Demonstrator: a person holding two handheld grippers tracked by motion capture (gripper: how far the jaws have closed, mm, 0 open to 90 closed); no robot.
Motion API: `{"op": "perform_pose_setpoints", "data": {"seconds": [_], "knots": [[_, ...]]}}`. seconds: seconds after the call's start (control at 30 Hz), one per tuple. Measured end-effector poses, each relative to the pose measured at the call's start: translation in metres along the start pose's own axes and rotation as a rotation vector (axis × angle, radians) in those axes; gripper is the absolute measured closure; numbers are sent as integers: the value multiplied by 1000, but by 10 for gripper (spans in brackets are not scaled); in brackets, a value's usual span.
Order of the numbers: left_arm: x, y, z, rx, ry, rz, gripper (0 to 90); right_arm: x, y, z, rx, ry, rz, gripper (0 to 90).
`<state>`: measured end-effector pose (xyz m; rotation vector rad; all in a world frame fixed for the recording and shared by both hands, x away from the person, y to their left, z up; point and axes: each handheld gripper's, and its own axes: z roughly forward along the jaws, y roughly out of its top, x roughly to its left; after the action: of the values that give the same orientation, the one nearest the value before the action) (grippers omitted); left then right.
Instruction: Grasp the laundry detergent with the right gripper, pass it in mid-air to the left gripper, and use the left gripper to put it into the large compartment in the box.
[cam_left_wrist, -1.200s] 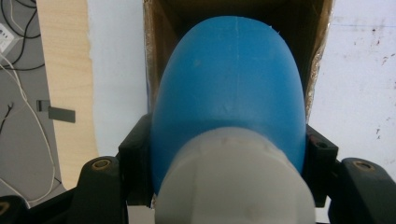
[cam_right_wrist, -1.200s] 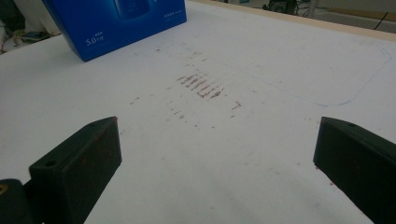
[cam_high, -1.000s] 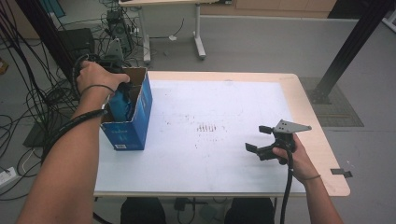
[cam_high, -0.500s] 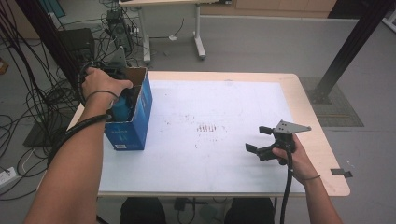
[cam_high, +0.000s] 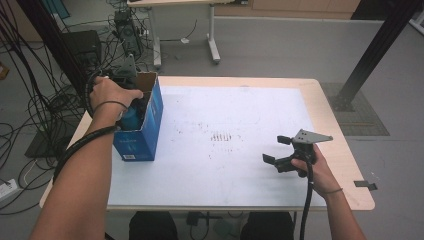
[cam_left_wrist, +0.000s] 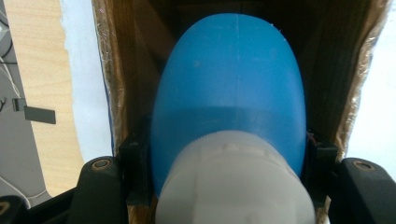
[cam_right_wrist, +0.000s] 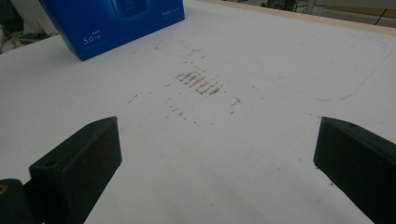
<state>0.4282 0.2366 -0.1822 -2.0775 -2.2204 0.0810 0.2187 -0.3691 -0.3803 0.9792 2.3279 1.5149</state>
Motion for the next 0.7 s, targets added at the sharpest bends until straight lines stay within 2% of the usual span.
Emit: {"op": "perform_pose_setpoints", "data": {"seconds": [0.27, 0.4, 0.7], "knots": [[4, -1, 7, 2, -17, 0, 376, -1, -1, -1, 3, -1, 2, 11], [2, 1, 11, 18, -9, 4, 375, -1, -1, -2, 3, -6, 4, 11], [2, 0, 12, 14, -9, 8, 375, 0, -1, -3, 4, -8, 6, 11]]}}
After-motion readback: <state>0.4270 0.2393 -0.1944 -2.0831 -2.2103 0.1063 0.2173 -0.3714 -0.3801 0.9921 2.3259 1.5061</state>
